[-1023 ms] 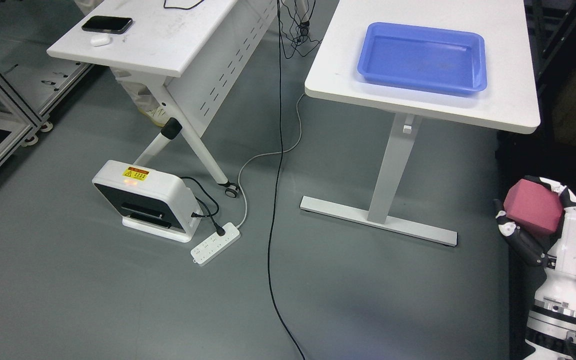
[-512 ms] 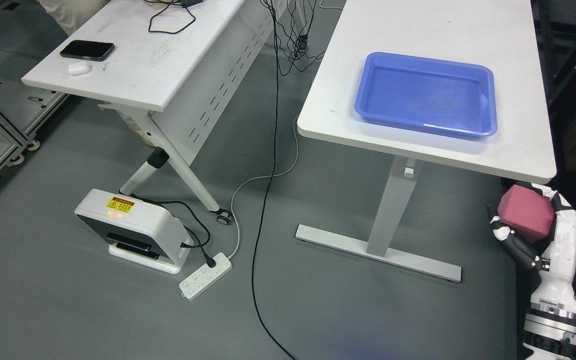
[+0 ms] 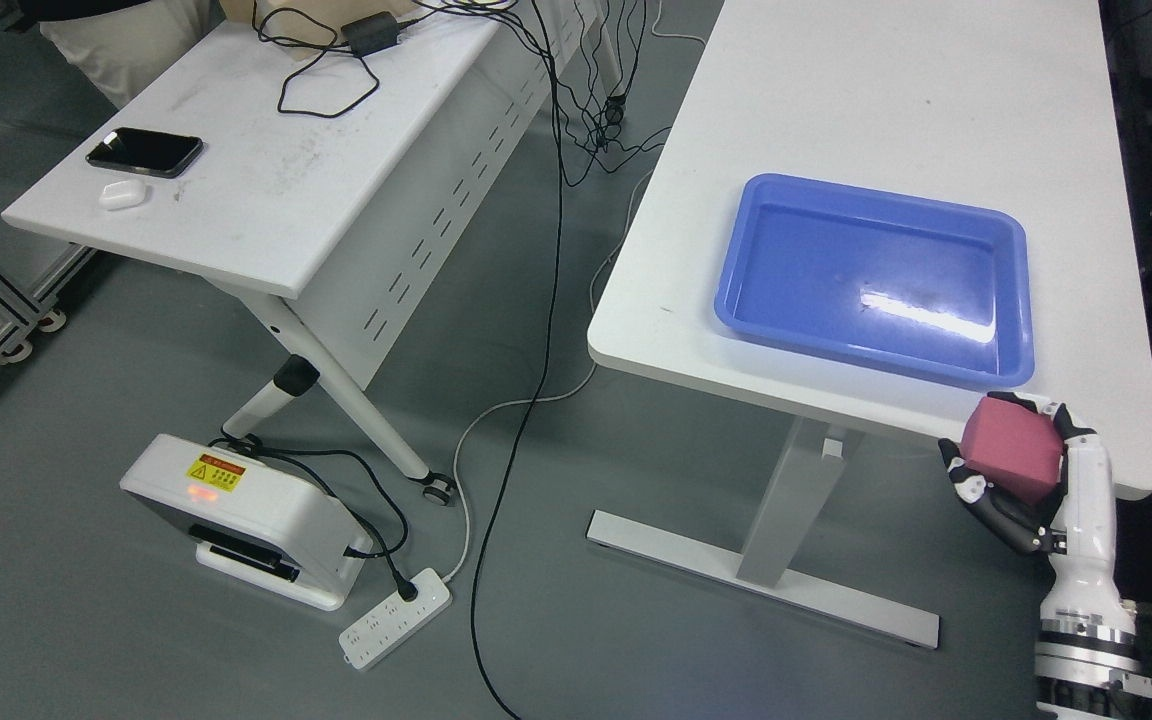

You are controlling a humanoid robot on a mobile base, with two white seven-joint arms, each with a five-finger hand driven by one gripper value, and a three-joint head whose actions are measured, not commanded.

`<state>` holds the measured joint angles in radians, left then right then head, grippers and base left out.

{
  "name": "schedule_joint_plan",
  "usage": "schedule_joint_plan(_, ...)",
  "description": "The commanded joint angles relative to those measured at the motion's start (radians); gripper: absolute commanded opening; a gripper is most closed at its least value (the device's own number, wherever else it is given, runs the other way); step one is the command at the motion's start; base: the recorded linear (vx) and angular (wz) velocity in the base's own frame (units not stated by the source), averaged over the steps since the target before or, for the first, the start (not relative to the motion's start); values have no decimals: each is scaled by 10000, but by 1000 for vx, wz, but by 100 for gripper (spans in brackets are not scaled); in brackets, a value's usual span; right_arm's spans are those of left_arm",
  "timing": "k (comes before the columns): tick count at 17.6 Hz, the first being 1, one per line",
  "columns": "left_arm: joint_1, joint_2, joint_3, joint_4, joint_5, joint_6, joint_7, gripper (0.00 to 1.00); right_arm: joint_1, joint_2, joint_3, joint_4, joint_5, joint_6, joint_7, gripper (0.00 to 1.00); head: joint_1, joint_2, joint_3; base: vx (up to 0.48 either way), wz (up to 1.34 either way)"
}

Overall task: Pick pink block from left shelf to tray
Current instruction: 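Lower the right hand with the red cube into the blue tray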

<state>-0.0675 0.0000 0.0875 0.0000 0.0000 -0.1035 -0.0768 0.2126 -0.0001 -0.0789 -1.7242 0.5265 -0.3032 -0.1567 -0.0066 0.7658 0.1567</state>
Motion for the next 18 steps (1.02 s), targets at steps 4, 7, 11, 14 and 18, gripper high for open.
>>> schedule_joint_plan(4,0,175,0,-175,77,8,1,100,68,-174,22,0,-3,-52,110,10,0,0,0,271,0)
schedule_joint_plan(7,0,175,0,-175,77,8,1,100,83,-174,22,0,-3,-52,201,11,0,0,0,256,3)
schedule_joint_plan(11,0,175,0,-175,77,8,1,100,129,-174,22,0,-18,9,707,17,0,0,0,221,37)
schedule_joint_plan(14,0,175,0,-175,77,8,1,100,160,-174,22,0,-18,25,800,25,0,0,0,204,45)
schedule_joint_plan(18,0,175,0,-175,77,8,1,100,160,-174,6,0,-64,56,800,54,0,0,0,147,41)
